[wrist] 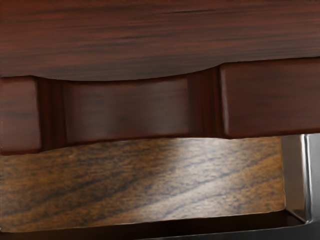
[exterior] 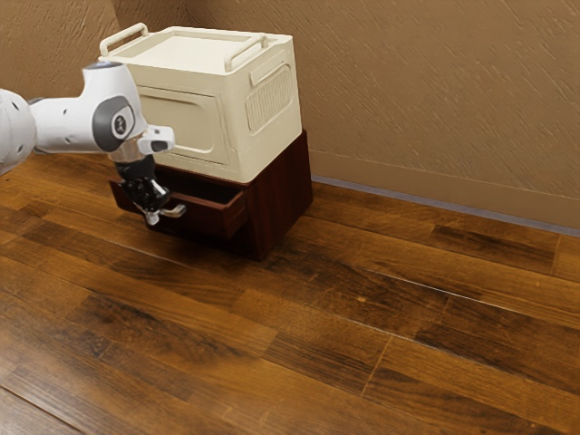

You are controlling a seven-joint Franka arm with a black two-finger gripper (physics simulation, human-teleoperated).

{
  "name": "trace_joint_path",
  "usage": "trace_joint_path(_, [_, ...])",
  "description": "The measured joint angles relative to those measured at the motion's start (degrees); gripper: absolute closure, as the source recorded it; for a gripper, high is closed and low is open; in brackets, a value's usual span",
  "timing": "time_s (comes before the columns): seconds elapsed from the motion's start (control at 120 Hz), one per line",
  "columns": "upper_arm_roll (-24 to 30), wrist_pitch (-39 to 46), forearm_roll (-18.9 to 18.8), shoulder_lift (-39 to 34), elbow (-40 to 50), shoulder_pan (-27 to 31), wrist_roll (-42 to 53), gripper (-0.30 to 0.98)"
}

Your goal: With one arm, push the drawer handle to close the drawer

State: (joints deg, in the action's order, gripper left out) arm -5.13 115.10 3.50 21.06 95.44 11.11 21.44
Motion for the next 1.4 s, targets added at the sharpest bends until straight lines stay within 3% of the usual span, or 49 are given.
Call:
trace_joint_path(0.858, [0.4,7.1,1.0,5.6,-7.3,-0.5,0.3,0.78])
trace_joint_path(1.15, [0.6,8.4,0.1,6.4,-8.2,0.1,4.6,0.79])
trace_joint_path(1.283, [0.5,9.5,0.9,6.5,-7.8,0.1,5.2,0.87])
trace_joint_path(1.4, [0.7,9.8,2.2,4.6,-4.4,0.2,4.0,0.79])
